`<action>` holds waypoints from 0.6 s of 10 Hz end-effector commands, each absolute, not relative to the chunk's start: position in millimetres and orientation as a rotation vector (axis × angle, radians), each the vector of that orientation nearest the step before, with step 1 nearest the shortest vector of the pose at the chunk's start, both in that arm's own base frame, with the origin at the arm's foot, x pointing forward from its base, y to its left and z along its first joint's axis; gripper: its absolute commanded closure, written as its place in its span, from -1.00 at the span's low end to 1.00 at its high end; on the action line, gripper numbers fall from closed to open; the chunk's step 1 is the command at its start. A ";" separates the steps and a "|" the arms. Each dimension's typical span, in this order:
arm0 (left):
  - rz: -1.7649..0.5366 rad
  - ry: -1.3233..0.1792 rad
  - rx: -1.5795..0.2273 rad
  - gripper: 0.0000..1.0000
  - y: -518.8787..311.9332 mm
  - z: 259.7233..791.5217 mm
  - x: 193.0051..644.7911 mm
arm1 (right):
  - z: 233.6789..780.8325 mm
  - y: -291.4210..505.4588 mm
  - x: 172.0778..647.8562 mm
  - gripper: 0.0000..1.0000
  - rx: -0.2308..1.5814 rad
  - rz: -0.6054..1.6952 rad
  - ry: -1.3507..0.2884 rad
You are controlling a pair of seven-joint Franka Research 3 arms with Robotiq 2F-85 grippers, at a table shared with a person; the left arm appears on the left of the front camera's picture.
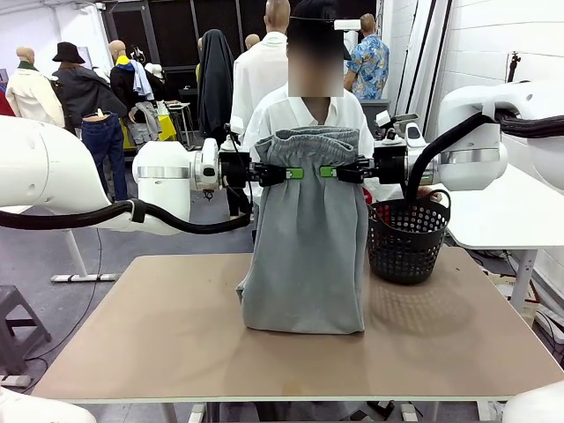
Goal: Fold the training pants.
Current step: Fold the Training pants in half.
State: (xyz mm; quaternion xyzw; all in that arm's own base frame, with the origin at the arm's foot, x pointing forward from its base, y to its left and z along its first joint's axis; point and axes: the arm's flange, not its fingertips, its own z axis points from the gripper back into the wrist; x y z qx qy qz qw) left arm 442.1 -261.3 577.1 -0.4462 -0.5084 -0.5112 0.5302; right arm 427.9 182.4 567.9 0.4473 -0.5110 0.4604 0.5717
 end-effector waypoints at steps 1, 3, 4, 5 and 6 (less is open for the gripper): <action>-1.206 -1.239 -1.100 1.00 -250.4 578.3 433.5 | 575.6 194.9 432.0 1.00 1.048 1.094 -1.179; -1.190 -1.253 -1.095 1.00 -242.6 580.7 432.0 | 583.0 203.7 438.2 1.00 1.057 1.114 -1.162; -1.190 -1.255 -1.091 1.00 -240.5 584.3 434.8 | 589.0 206.6 443.7 1.00 1.058 1.129 -1.162; -1.196 -1.258 -1.079 1.00 -240.4 591.2 440.2 | 596.4 209.1 451.1 1.00 1.061 1.146 -1.158; -1.205 -1.256 -1.059 1.00 -241.8 602.5 447.5 | 605.8 211.4 459.4 1.00 1.059 1.160 -1.156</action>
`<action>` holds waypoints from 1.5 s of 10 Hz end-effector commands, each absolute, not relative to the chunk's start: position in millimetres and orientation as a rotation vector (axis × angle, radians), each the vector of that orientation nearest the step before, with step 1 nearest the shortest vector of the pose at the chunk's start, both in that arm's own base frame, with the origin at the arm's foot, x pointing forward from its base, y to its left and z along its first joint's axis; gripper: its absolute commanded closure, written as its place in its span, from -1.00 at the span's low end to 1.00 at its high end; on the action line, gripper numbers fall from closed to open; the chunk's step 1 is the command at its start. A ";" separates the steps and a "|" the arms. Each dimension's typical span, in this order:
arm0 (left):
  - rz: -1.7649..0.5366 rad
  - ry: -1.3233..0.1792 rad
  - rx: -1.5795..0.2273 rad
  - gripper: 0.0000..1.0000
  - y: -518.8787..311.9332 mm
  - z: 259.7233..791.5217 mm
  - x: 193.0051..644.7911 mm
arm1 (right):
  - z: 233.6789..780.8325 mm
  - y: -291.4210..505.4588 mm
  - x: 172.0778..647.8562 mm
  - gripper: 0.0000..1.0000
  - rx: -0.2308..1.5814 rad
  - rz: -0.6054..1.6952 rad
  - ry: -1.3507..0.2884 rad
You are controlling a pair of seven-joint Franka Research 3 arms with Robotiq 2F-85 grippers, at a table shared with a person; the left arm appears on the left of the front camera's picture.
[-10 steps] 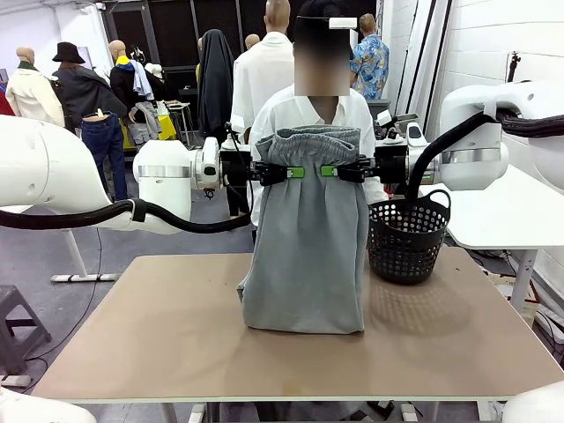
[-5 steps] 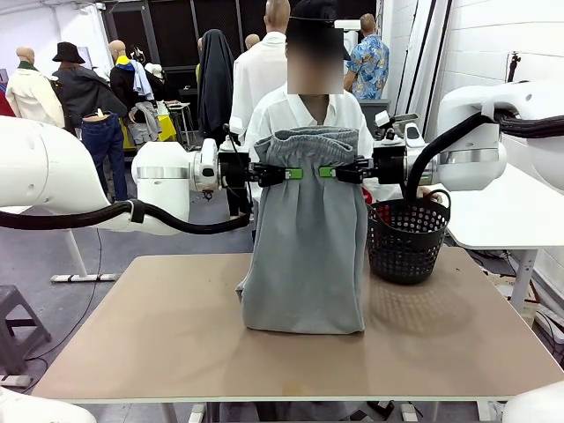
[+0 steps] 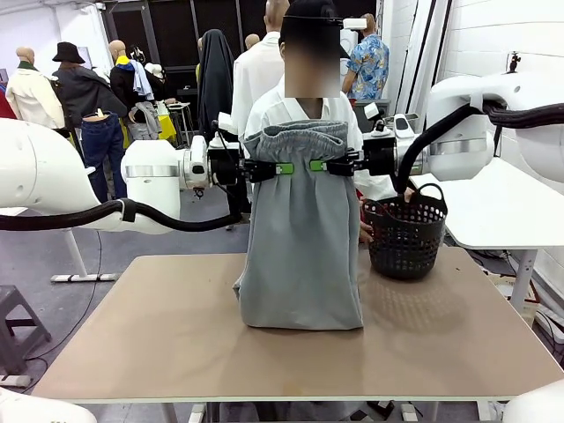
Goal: Fold the training pants.
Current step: Fold the Training pants in half.
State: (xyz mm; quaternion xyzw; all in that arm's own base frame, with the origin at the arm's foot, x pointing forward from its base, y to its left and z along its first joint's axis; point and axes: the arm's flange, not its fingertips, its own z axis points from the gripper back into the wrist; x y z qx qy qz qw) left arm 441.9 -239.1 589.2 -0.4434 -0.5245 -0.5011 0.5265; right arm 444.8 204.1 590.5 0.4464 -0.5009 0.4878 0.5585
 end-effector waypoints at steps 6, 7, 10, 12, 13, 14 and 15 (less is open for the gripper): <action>-1.172 -1.258 -0.941 1.00 -228.3 640.9 493.1 | 645.0 221.8 498.4 1.00 1.007 1.189 -1.183; -1.183 -1.252 -0.958 1.00 -226.8 642.1 489.0 | 632.9 215.6 487.9 1.00 1.026 1.207 -1.194; -1.187 -1.286 -0.949 1.00 -225.8 636.0 486.4 | 632.9 215.6 487.9 1.00 1.026 1.207 -1.194; -1.182 -1.278 -0.954 1.00 -226.6 633.4 489.7 | 631.8 216.4 493.4 1.00 1.022 1.199 -1.194; -1.192 -1.283 -0.943 1.00 -226.0 641.1 503.9 | 638.6 221.0 509.7 1.00 1.026 1.229 -1.182; -1.192 -1.284 -0.917 1.00 -225.3 648.7 516.5 | 646.7 227.5 523.3 1.00 1.019 1.250 -1.171; -1.185 -1.274 -0.909 1.00 -225.8 653.9 527.1 | 654.1 234.1 533.8 1.00 1.015 1.273 -1.159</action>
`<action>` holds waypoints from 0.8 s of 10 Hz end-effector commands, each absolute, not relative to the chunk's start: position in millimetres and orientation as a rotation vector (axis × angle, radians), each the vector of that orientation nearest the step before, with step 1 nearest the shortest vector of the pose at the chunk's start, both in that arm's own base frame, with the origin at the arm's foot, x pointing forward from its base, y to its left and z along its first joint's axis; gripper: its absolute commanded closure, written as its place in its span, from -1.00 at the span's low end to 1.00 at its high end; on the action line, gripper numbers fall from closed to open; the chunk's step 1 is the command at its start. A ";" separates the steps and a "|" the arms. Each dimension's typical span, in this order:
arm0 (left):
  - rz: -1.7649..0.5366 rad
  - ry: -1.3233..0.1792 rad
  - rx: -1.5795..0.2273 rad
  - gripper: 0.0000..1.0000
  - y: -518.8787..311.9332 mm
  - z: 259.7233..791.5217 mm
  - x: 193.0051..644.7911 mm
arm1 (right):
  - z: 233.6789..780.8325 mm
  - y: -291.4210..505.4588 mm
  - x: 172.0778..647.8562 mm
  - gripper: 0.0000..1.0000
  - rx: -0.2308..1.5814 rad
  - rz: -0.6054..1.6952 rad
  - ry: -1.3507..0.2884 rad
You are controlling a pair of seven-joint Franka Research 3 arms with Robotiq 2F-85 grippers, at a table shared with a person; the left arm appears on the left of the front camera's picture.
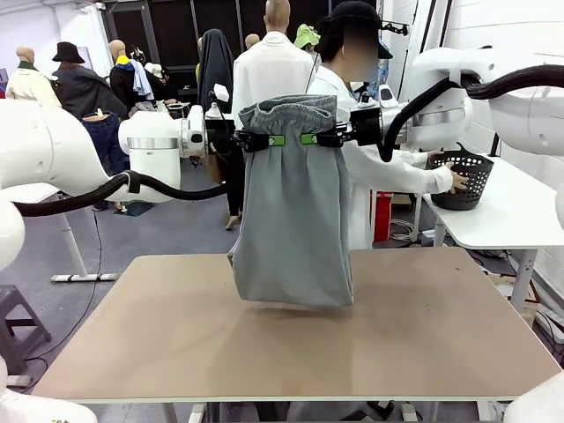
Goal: Fold the training pants.
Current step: Fold the Training pants in half.
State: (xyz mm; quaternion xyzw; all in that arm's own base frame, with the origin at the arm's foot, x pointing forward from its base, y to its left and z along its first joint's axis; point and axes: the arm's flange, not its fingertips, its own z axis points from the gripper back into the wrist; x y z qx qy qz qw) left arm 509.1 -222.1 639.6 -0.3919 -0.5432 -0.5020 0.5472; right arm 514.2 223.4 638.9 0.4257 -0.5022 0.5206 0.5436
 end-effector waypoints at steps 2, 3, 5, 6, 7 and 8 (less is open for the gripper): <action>-1.178 -1.254 -0.876 1.00 -227.0 658.1 548.5 | 663.9 242.9 555.8 1.00 0.994 1.296 -1.148; -1.170 -1.248 -0.865 1.00 -228.8 658.5 556.4 | 665.6 243.3 562.8 1.00 0.995 1.295 -1.144; -1.164 -1.241 -0.823 1.00 -226.1 657.5 577.3 | 667.0 245.0 586.4 1.00 0.981 1.288 -1.149; -1.155 -1.241 -0.802 1.00 -224.2 654.9 586.2 | 665.2 245.7 597.4 1.00 0.981 1.284 -1.151; -1.138 -1.248 -0.789 1.00 -227.5 650.1 593.2 | 664.5 243.6 601.7 1.00 0.978 1.275 -1.142; -1.122 -1.250 -0.771 1.00 -226.0 646.0 598.5 | 660.6 242.5 608.5 1.00 0.979 1.265 -1.139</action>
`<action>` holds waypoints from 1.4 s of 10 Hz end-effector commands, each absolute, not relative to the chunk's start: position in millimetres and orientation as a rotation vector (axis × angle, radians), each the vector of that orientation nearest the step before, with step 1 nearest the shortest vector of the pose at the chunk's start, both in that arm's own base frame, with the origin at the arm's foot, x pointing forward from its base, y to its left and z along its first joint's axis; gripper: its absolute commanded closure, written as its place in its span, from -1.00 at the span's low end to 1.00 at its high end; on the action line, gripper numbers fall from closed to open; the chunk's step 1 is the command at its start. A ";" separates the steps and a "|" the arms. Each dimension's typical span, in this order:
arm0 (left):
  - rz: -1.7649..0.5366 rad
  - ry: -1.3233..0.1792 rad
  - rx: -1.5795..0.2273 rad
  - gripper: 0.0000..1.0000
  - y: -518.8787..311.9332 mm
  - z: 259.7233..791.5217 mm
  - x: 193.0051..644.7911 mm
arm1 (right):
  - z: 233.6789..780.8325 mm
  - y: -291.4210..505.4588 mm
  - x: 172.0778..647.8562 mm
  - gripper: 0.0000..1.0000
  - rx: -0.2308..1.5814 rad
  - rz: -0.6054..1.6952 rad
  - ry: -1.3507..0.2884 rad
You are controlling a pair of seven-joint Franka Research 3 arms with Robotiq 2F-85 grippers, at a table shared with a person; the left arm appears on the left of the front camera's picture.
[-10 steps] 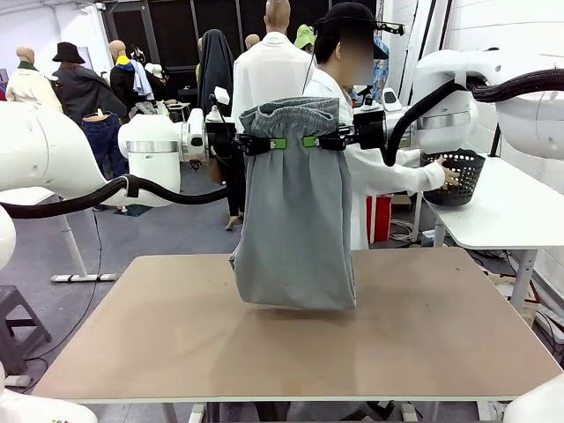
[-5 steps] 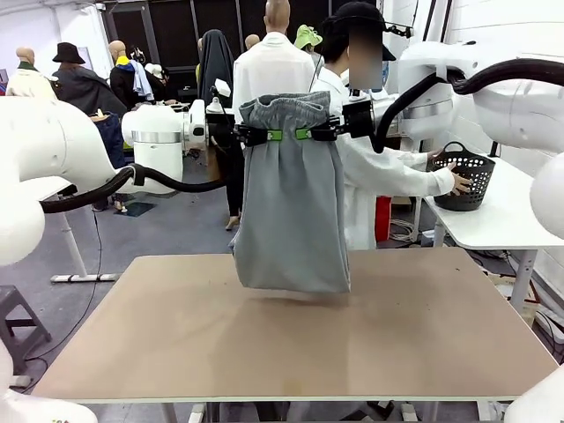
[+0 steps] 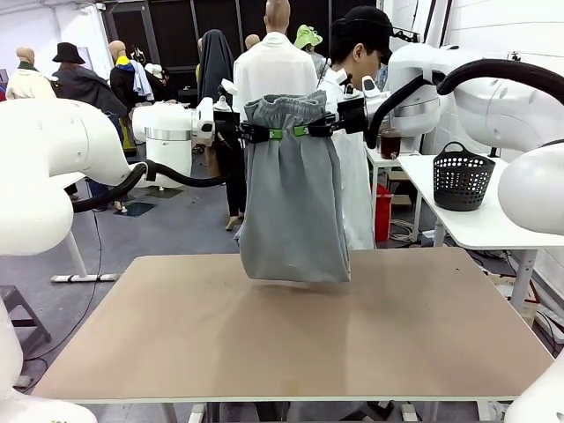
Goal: Fold the training pants.
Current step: Fold the Training pants in half.
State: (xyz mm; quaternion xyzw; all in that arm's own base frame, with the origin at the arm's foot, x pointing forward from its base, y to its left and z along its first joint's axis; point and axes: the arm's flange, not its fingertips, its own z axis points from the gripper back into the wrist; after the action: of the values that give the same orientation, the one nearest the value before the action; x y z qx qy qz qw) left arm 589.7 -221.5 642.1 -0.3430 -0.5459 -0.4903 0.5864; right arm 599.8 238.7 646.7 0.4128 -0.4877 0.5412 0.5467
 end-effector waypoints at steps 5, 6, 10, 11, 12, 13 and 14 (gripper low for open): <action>-1.071 -1.288 -0.814 1.00 -209.0 606.5 594.7 | 626.9 233.8 610.2 1.00 1.020 1.244 -1.115; -1.066 -1.287 -0.833 1.00 -208.9 599.9 591.4 | 617.5 233.4 608.3 1.00 1.031 1.233 -1.103; -1.062 -1.250 -0.893 1.00 -210.4 584.8 570.3 | 594.6 231.3 590.7 1.00 1.085 1.194 -1.078; -1.059 -1.232 -0.921 1.00 -210.2 583.1 561.1 | 589.4 230.4 579.7 1.00 1.105 1.162 -1.070; -1.056 -1.198 -0.953 1.00 -208.8 581.8 548.9 | 586.0 229.3 573.5 1.00 1.126 1.149 -1.065; -1.050 -1.159 -0.973 1.00 -209.1 579.2 536.2 | 581.3 228.9 565.6 1.00 1.152 1.123 -1.045; -1.043 -1.136 -0.991 1.00 -210.0 574.2 526.1 | 575.8 228.6 557.0 1.00 1.154 1.103 -1.021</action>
State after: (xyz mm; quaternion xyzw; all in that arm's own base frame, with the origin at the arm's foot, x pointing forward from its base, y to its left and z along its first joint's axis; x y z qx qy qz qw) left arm 542.9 -215.3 575.7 -0.4107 -0.5027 -0.4585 0.6070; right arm 572.9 233.9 577.1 0.4808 -0.4387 0.4896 0.5802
